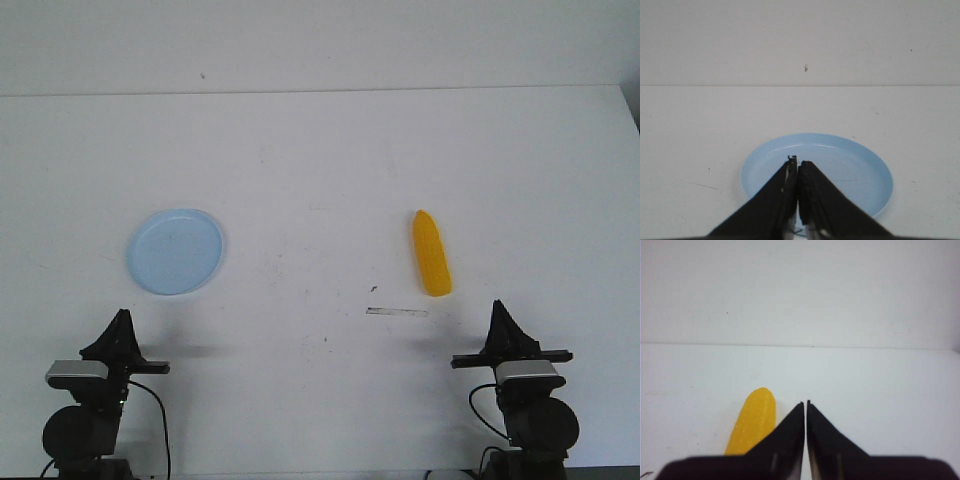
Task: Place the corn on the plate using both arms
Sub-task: 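Move the left gripper forward to the edge of the light blue plate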
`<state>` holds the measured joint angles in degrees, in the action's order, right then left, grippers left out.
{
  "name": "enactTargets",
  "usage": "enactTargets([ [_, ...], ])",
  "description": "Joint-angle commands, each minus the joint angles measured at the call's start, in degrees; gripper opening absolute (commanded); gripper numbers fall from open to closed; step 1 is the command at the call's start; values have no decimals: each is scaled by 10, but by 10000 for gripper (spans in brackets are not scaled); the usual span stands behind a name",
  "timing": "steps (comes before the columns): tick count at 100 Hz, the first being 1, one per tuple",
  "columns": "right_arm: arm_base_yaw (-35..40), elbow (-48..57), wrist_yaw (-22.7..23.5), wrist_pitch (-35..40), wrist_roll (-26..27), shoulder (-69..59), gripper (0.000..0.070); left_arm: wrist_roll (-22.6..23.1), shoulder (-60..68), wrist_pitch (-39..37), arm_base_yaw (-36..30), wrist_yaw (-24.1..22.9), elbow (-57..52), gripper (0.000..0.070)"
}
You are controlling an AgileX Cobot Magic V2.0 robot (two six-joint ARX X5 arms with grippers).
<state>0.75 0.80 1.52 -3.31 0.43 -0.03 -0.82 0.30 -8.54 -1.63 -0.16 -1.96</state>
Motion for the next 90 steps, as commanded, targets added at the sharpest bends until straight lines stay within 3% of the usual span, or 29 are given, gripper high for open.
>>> enactTargets([
  [1,0,-1,0,-6,-1,0,10,-1,-1,-9,1,-1,12,1],
  [41,0,-1,0,-6,-1,0,10,-8,0,-19,1,-1,-16,1],
  [64,0,-1,0,-6,-1,0,10,-30,49,-9,1,-1,-137,1],
  [90,0,-1,0,-6,-1,0,10,-26,219,22,1,-1,-294,1],
])
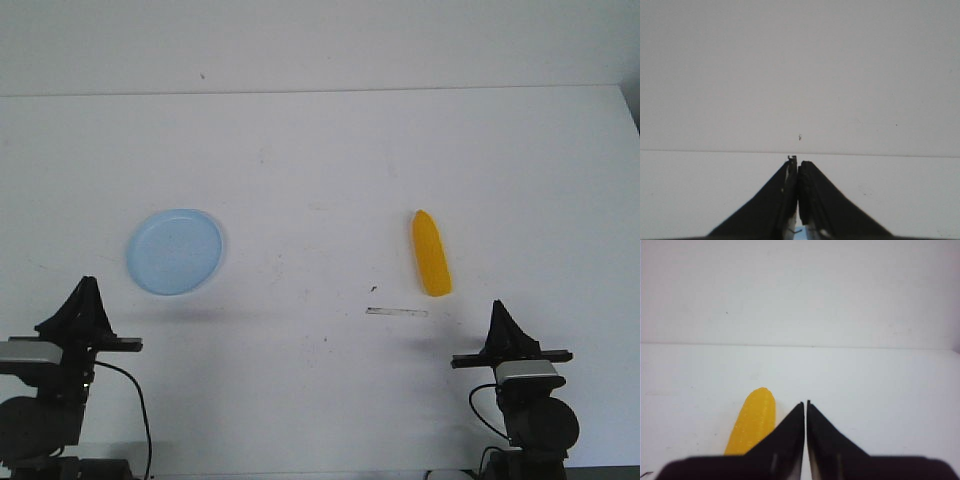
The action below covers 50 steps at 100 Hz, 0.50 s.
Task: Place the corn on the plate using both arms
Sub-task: 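Move the left gripper forward to the edge of the light blue plate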
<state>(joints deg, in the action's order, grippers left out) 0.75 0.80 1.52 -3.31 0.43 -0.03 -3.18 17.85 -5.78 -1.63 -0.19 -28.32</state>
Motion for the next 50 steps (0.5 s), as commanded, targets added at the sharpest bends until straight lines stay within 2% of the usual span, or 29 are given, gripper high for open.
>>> enactTargets([
  [1,0,-1,0,-6,-1,0,10,-2,51,-5,1,-1,-35,1],
  [11,0,-1,0,-6,-1,0,10,14,135,2,1,-1,-73,1],
  [27,0,-1,0,-6,-1,0,10,11,268,10,0,2,-125,1],
  [35,0,-1,0,-6,-1,0,10,-5,324,23,0,10,-146,1],
  [50,0,-1,0,-5,-1,0,10,-63,419,89,24,62,-204,1],
])
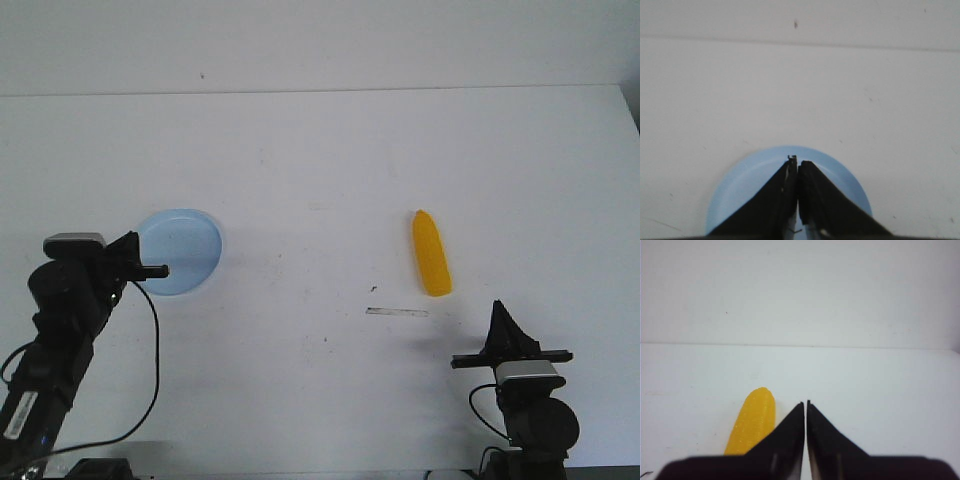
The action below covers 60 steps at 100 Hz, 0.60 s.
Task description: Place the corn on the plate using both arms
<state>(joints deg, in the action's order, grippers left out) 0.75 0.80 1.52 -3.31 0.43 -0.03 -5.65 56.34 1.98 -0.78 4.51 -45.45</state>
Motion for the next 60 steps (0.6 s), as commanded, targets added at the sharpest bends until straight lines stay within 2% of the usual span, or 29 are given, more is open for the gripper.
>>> enactTargets([
  [1,0,-1,0,-6,-1,0,10,-39,37,14,17,16,-35,1],
  [17,0,-1,0,-6,-1,0,10,-47,132,87,78,95,-95,1],
  [26,0,-1,0,-6,-1,0,10,-67,178,125,118,133,-124,1],
  [44,0,-1,0,-6,-1,0,10,-78,245,177,176,153,-154,1],
  [60,0,-1,0,-5,-1,0,10,-116,283,205,208,155,-155,9],
])
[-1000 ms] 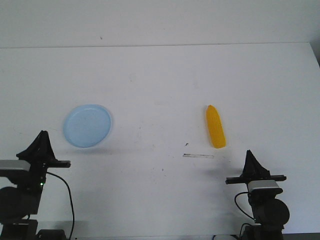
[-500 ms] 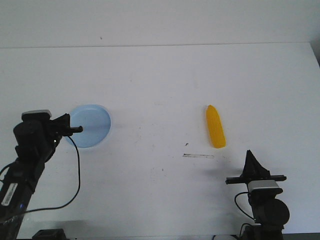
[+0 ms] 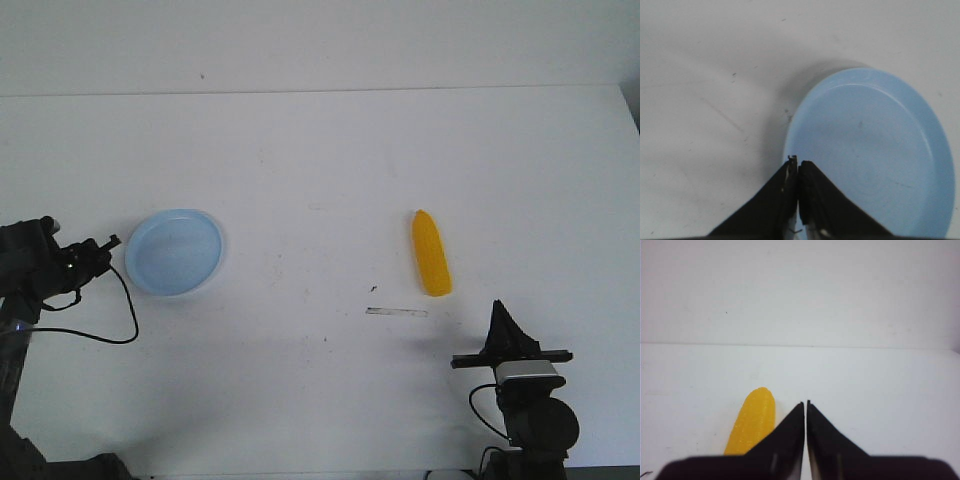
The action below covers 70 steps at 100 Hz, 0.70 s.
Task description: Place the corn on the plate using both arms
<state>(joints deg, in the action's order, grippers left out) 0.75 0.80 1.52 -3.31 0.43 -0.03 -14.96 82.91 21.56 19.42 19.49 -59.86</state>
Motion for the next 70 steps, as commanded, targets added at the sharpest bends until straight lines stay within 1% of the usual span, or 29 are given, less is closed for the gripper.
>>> enactTargets([
  [1,0,-1,0,-6,-1,0,10,-23,19,11,6,6,-10,12],
  [5,0,-1,0,-6,-1,0,10,-23,26,19,9,15,-10,35],
  [17,0,-1,0,-6,-1,0,10,-25,48,32,9,47,-10,211],
  [22,0,-1,0,-6,-1,0,10,-27,56,31,9,51,-10,250],
  [70,0,-1,0,-6,-1,0,10,-25,89,-12,-15,51,-10,245],
])
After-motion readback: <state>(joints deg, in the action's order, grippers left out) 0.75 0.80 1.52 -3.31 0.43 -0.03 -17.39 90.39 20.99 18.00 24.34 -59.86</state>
